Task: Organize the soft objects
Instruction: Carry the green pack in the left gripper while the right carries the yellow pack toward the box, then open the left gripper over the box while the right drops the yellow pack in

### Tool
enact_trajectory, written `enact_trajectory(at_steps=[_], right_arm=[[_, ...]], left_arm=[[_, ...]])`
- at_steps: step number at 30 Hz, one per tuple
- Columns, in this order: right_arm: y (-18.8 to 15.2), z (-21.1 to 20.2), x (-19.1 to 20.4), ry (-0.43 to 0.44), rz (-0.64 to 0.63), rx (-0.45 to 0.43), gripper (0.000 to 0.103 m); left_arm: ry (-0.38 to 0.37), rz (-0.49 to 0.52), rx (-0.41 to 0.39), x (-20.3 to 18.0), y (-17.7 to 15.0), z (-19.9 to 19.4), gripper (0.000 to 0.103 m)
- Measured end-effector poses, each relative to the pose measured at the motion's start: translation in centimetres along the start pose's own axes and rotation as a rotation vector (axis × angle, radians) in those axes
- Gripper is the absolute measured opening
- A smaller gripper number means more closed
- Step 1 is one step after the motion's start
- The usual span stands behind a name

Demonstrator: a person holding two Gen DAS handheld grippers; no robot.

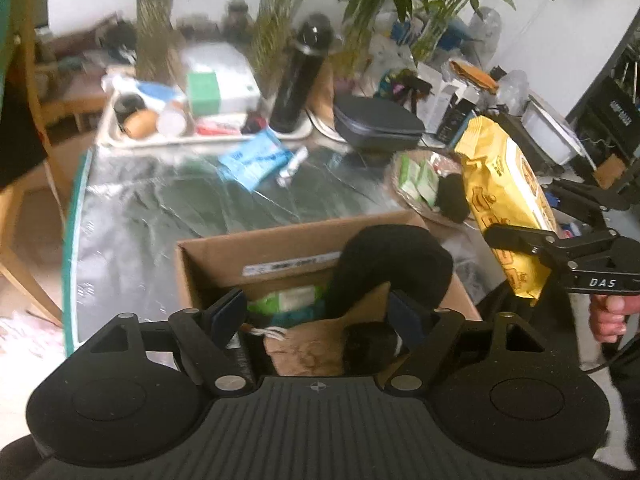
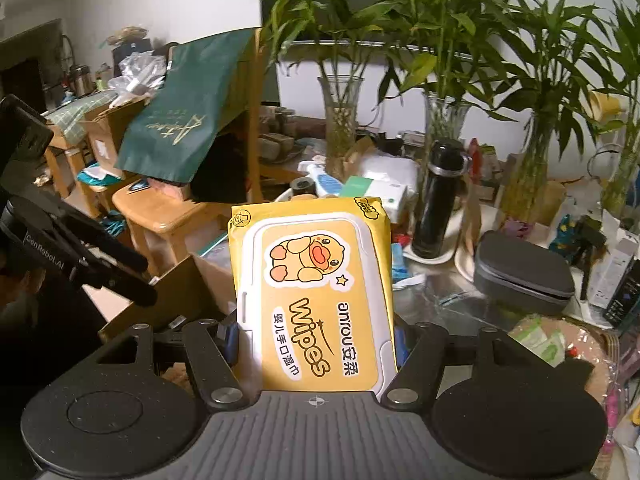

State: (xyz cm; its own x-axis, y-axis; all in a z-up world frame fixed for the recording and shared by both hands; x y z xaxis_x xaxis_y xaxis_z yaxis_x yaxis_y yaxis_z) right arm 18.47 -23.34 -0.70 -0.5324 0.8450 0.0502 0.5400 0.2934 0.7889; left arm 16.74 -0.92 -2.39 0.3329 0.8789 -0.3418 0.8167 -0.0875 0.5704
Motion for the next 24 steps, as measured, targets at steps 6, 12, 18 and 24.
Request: enact_trajectory(at_steps=[6,12,18,24], right_arm=[[-0.7,0.0,1.3,0.027,-0.03,0.013,0.068],[-0.8,0.6,2.9,0.055,-0.067,0.027,0.068],[0.0,2.1,5.0,0.058,-0.09,0.047,0.068],[1.1,4.2,6.9,0.083,-0.02,0.109,0.068]], left_arm=[[0.066,0.036,-0.063,0.3,-1.0,-1.8,0.077],[0.118,0.037,-0.119,1.6,-2.0,-3.4,0.077],[0.134,0.022,-0.134,3.0,-2.9,-4.4,0.077],[0.135,0.011,-0.145,4.0,-3.9,-5.2,0.077]])
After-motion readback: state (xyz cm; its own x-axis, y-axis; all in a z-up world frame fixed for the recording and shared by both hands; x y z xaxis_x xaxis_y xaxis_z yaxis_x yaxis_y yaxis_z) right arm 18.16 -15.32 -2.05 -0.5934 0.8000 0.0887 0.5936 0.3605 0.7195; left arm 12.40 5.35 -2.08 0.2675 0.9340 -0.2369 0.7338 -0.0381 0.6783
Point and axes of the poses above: each gripper's, at about its wrist camera, not at the fingertips, and z roughly the way its jaws point, x to its left, y to its top, the point moved 6 cm from there along z, roughly the way its jaws point, and after that the axes turned 6 degrees about -y, right-handed, at the moved point
